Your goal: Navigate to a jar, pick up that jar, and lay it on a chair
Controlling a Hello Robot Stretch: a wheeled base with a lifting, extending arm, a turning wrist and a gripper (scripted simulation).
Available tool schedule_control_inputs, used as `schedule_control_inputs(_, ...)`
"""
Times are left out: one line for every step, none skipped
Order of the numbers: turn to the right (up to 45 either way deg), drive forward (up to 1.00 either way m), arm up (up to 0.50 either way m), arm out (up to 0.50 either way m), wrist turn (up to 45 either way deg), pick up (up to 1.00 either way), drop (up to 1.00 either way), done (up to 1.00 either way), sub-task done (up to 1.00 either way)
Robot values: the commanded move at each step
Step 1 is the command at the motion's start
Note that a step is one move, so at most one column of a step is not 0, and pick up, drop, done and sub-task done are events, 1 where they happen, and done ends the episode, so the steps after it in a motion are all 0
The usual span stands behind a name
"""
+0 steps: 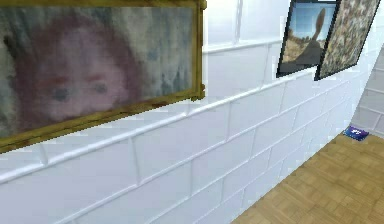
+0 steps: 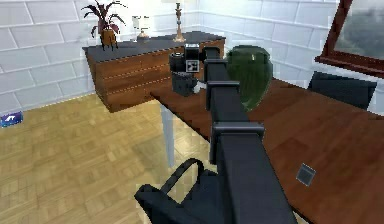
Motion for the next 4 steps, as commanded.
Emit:
schedule_control_inputs(0.0,0.00,-0.50,0.00,0.0,0.00,0.00,0.00,0.00)
schedule_control_inputs(0.0,0.00,0.00,0.00,0.0,0.00,1.00,0.00,0.00)
schedule_control_inputs(0.0,0.00,0.00,-0.10,0.0,0.00,0.00,0.00,0.00)
schedule_control_inputs(0.0,0.00,0.00,0.00,0.0,0.00,0.00,1.00,0.00)
